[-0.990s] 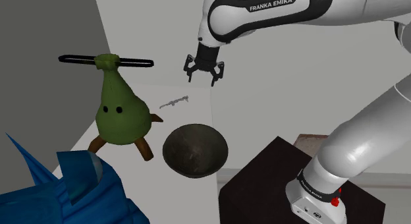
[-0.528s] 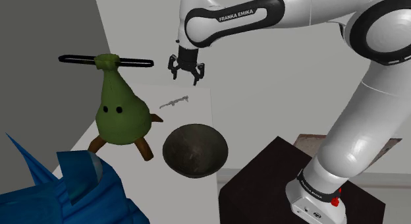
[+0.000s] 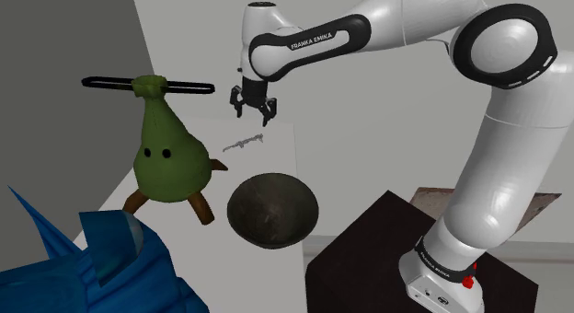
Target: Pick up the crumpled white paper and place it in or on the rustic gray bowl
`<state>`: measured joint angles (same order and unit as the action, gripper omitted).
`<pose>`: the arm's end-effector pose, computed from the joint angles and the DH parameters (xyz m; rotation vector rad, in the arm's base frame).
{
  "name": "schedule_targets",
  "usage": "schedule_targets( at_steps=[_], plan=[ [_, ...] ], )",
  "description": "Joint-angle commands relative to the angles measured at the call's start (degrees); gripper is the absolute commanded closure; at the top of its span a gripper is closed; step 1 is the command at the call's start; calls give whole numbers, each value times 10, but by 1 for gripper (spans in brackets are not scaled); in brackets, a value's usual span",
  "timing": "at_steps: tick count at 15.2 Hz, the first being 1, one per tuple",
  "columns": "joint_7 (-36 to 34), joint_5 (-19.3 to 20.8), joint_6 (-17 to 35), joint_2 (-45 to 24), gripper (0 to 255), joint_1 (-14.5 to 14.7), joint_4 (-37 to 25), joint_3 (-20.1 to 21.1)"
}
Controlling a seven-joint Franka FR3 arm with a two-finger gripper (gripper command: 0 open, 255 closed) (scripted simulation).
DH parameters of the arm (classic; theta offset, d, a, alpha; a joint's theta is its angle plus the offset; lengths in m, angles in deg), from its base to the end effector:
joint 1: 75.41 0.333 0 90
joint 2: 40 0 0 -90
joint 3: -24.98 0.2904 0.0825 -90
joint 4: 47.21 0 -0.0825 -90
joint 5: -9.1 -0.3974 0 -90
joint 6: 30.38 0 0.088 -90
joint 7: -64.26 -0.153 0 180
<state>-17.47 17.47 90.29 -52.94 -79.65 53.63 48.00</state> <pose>0.6204 0.1867 0.3823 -2.6461 1.5293 -0.1884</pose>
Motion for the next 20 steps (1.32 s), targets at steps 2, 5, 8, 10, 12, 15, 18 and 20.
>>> schedule_targets(
  at_steps=[2,5,8,10,12,15,18,20],
  plan=[
    [-5,6,15,-10,0,2,6,-1],
    [-5,6,15,-10,0,2,6,-1],
    [-5,6,15,-10,0,2,6,-1],
    [-5,6,15,-10,255,2,6,-1],
    [-5,6,15,-10,255,2,6,-1],
    [-5,6,15,-10,255,2,6,-1],
    [-5,6,15,-10,255,2,6,-1],
    [-5,6,15,-10,0,2,6,-1]
  ],
)
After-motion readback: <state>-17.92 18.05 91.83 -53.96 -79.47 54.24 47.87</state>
